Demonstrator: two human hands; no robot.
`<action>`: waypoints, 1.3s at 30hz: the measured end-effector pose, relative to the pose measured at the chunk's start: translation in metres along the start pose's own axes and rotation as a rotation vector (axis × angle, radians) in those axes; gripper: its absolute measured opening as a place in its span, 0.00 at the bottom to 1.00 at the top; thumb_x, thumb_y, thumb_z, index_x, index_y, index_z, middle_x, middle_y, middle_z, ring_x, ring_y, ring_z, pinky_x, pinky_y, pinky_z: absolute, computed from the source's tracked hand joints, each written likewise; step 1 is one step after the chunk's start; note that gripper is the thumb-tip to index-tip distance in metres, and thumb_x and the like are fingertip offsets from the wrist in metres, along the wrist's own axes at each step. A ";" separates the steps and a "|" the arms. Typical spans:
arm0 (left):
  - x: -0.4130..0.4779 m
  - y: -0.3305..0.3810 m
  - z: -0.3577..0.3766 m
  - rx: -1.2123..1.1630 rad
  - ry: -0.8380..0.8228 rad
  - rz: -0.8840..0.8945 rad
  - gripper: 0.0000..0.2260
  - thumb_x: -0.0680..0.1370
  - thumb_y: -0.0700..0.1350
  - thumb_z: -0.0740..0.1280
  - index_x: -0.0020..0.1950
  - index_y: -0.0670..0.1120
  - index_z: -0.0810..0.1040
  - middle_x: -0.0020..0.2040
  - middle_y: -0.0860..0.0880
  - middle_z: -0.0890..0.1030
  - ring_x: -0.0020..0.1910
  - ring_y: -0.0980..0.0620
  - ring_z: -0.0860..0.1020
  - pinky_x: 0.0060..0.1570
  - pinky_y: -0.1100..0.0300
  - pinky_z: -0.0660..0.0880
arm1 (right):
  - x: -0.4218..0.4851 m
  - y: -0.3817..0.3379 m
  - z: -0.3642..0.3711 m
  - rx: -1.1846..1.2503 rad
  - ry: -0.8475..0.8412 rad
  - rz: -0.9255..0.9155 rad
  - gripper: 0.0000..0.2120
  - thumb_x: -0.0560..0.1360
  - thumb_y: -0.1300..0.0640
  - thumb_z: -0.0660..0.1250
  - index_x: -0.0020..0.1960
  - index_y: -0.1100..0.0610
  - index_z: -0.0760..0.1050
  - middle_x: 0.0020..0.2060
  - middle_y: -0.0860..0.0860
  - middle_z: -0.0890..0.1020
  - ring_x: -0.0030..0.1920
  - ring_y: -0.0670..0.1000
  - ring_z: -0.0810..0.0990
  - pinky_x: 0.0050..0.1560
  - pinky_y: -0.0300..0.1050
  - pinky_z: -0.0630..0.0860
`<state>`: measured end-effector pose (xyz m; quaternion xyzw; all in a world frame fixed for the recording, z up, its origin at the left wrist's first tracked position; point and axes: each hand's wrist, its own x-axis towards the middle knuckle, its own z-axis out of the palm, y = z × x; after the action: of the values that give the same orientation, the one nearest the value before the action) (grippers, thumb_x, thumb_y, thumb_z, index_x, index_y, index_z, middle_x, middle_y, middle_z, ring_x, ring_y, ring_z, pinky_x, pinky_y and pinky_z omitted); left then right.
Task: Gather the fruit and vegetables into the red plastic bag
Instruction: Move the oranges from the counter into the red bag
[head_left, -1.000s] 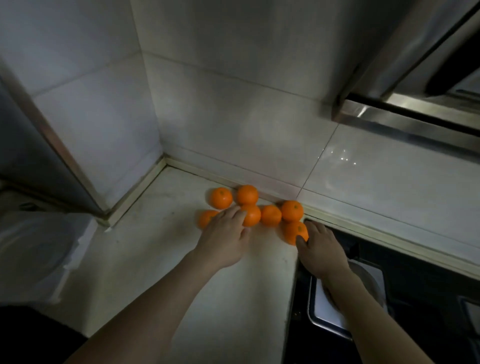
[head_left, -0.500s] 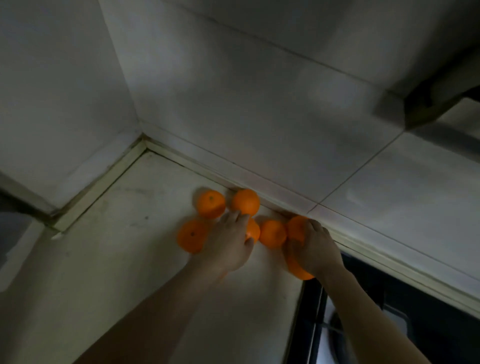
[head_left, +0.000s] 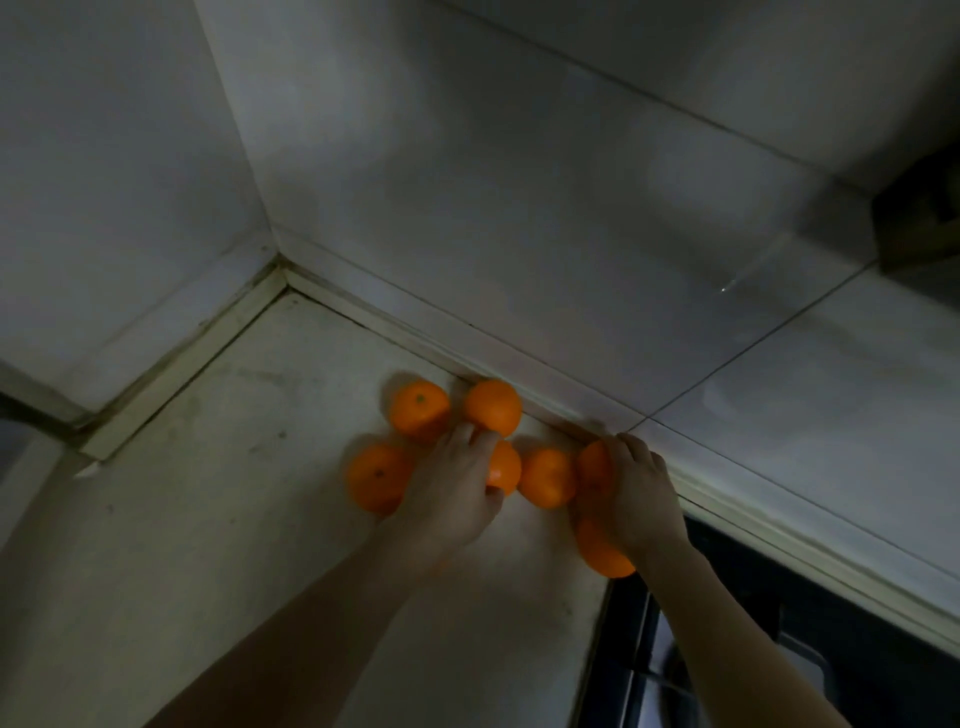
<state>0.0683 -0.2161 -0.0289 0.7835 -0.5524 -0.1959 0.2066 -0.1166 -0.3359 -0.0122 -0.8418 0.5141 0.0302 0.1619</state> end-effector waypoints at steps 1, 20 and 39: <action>-0.002 0.001 -0.004 -0.006 0.000 -0.001 0.26 0.71 0.50 0.71 0.68 0.52 0.67 0.61 0.48 0.70 0.58 0.46 0.73 0.55 0.53 0.71 | -0.002 -0.001 -0.003 -0.005 0.010 -0.007 0.30 0.72 0.53 0.69 0.71 0.55 0.63 0.67 0.54 0.68 0.63 0.57 0.68 0.63 0.51 0.68; -0.119 0.033 -0.113 -0.086 0.151 0.078 0.26 0.69 0.50 0.71 0.65 0.53 0.69 0.64 0.50 0.70 0.59 0.45 0.73 0.51 0.49 0.75 | -0.162 -0.068 -0.083 0.102 0.345 -0.048 0.30 0.71 0.53 0.71 0.70 0.57 0.67 0.68 0.54 0.70 0.64 0.58 0.70 0.63 0.50 0.68; -0.307 0.073 -0.168 -0.097 0.270 0.350 0.27 0.68 0.49 0.74 0.66 0.53 0.72 0.65 0.52 0.71 0.62 0.48 0.73 0.55 0.52 0.74 | -0.399 -0.114 -0.108 0.125 0.632 0.007 0.31 0.70 0.46 0.71 0.70 0.53 0.66 0.68 0.51 0.70 0.64 0.55 0.70 0.61 0.49 0.71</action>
<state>0.0046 0.0701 0.1752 0.6842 -0.6370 -0.0766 0.3468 -0.2170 0.0207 0.2045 -0.7962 0.5425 -0.2639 0.0457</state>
